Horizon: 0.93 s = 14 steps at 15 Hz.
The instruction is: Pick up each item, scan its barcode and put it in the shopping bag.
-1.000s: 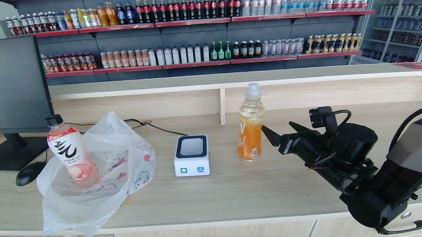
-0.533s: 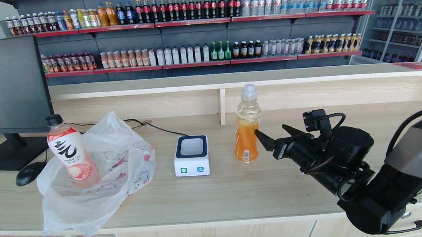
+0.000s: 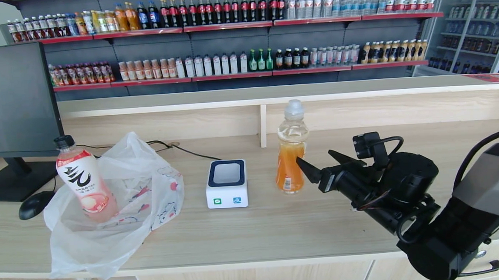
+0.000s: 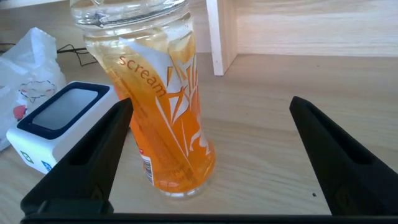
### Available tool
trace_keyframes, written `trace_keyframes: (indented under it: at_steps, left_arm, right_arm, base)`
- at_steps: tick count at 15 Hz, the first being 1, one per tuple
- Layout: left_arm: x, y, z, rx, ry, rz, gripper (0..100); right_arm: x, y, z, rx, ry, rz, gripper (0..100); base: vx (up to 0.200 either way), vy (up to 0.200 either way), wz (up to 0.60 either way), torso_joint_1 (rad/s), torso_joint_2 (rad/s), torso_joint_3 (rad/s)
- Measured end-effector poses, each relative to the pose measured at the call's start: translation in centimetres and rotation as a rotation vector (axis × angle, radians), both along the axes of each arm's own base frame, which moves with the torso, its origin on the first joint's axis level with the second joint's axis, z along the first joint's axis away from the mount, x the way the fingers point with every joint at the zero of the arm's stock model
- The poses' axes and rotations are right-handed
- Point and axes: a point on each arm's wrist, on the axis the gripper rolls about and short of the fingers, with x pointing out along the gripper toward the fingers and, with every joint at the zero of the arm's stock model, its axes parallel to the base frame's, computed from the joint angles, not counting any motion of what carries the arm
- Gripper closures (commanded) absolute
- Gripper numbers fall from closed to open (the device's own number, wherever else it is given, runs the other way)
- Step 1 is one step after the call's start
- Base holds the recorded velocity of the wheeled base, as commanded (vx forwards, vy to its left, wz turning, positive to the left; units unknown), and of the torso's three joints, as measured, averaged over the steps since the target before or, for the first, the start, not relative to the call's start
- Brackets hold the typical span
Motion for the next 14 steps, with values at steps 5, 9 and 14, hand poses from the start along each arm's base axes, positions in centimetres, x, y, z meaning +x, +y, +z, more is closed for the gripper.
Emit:
trace_keyframes:
  at_steps: [5,9,14]
  left_arm:
    - [0.0,0.0,0.0,0.001,0.000,-0.001,0]
    - [0.0,0.0,0.0,0.001,0.000,0.000,0]
    - [0.0,0.0,0.0,0.000,0.000,-0.001,0]
  right_arm:
    - [-0.6,0.8,-0.1,-0.002,0.008,0.030,0]
    - [-0.4,-1.4,0.1,-0.004,0.015,-0.035,0]
    - [-0.6,-1.6,-0.4,-0.014,0.036,-0.037,0]
  base:
    - [0.000,0.000,0.00,0.000,0.00,0.000]
    - [0.000,0.000,0.00,0.000,0.00,0.000]
    - [0.000,0.000,0.00,0.000,0.00,0.000]
